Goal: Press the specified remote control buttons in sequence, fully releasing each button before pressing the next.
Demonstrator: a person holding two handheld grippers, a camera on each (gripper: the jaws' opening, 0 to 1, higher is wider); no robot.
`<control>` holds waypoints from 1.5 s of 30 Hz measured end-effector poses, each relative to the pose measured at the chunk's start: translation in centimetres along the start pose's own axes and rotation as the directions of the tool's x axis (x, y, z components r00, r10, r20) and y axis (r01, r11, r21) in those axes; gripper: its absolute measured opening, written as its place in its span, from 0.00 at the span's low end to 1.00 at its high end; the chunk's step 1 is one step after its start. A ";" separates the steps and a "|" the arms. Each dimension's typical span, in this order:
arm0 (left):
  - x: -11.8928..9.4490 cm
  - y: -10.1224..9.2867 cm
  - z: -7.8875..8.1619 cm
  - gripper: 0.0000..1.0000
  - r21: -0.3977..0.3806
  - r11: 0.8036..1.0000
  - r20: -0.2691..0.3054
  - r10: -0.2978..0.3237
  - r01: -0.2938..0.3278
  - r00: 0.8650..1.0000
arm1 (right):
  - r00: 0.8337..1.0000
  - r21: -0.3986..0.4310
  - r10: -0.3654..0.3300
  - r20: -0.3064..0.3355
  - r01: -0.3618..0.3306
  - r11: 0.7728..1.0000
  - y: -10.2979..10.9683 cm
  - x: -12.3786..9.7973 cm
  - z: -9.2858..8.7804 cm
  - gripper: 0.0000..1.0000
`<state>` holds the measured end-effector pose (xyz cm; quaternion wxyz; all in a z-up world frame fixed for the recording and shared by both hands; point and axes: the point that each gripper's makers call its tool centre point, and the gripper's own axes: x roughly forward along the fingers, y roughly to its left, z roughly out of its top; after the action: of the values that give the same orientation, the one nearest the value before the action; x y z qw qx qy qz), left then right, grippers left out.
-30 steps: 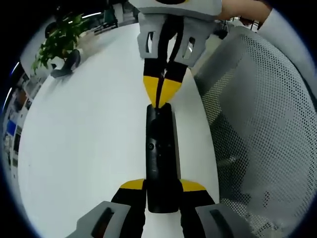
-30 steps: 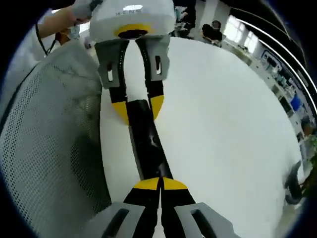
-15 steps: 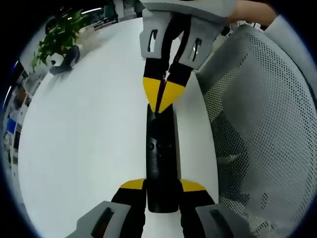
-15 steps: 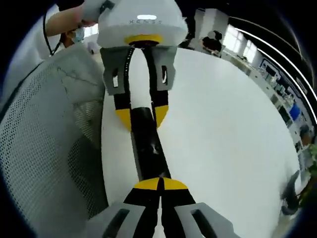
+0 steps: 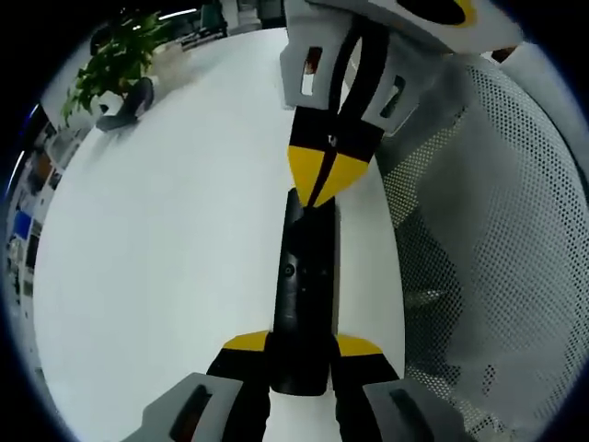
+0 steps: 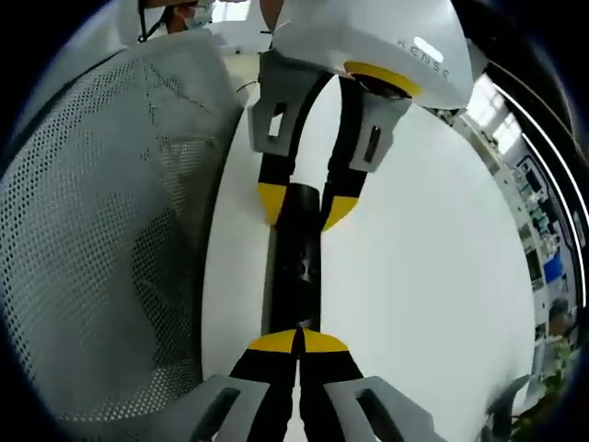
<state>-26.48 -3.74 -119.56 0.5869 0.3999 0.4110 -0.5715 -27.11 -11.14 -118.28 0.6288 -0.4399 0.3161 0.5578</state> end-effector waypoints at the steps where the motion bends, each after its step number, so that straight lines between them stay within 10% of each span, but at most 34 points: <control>1: 0.0 0.0 0.0 0.24 -0.004 1.000 0.002 0.002 -0.002 1.000 | 1.000 0.003 0.002 0.002 -0.002 1.000 0.0 0.0 0.0 0.00; 16: 0.0 0.0 0.1 0.25 -0.130 0.991 0.063 0.043 -0.035 0.997 | 0.996 0.141 -0.056 0.070 0.045 0.989 -0.7 0.3 0.3 0.00; 24: 0.0 0.2 0.3 0.25 -0.228 0.972 0.082 0.077 -0.056 0.994 | 0.981 0.425 -0.073 0.177 -0.009 0.905 -1.3 -0.3 -0.5 0.00; 45: 0.0 0.1 0.1 0.24 -0.070 0.997 0.088 0.026 -0.020 0.996 | 0.997 0.119 0.017 0.082 -0.026 0.993 -1.3 0.9 1.3 0.00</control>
<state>-26.37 -3.77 -119.50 0.6246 0.3580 0.3995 -0.5675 -25.82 -9.62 -118.26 0.6603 -0.3751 0.3282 0.5618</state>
